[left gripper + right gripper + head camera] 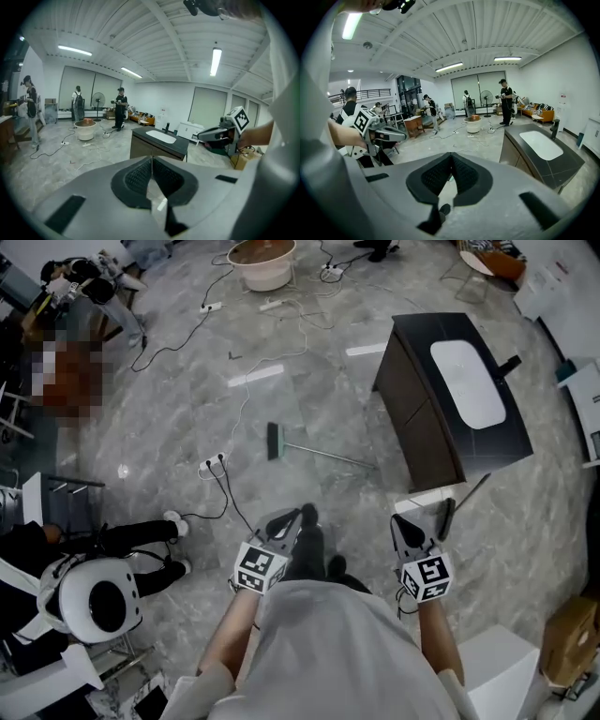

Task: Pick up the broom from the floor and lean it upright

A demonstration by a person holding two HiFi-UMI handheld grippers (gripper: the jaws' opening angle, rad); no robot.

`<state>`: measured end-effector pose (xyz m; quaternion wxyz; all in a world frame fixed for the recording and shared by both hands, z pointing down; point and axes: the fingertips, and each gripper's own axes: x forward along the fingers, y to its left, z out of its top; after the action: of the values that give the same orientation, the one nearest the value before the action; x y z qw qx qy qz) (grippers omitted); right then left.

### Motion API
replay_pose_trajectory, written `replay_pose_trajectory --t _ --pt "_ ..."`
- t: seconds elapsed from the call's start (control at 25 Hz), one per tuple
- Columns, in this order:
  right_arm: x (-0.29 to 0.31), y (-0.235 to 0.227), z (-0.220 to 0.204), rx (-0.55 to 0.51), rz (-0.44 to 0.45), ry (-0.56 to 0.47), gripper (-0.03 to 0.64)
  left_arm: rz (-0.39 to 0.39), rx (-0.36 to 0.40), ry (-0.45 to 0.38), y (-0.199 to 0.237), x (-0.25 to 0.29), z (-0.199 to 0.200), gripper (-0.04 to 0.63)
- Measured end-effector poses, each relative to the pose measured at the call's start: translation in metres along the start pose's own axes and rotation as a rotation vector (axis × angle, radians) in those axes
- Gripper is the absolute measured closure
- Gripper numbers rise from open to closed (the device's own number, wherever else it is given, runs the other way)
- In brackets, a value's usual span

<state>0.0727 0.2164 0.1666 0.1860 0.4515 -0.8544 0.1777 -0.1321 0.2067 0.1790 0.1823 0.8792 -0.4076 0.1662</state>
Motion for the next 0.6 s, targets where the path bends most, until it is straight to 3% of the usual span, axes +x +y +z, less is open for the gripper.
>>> replay_pose_trajectory --t 0.32,0.6 --pt "0.106 -0.032 0.02 -0.008 -0.036 0.081 0.617 -0.099 0.042 0.073 0.097 0.085 0.004 0.584" --pt "0.196 -0.066 0.013 0.067 -0.065 0.136 0.617 -0.188 0.082 0.144 0.166 0.168 -0.014 0.584"
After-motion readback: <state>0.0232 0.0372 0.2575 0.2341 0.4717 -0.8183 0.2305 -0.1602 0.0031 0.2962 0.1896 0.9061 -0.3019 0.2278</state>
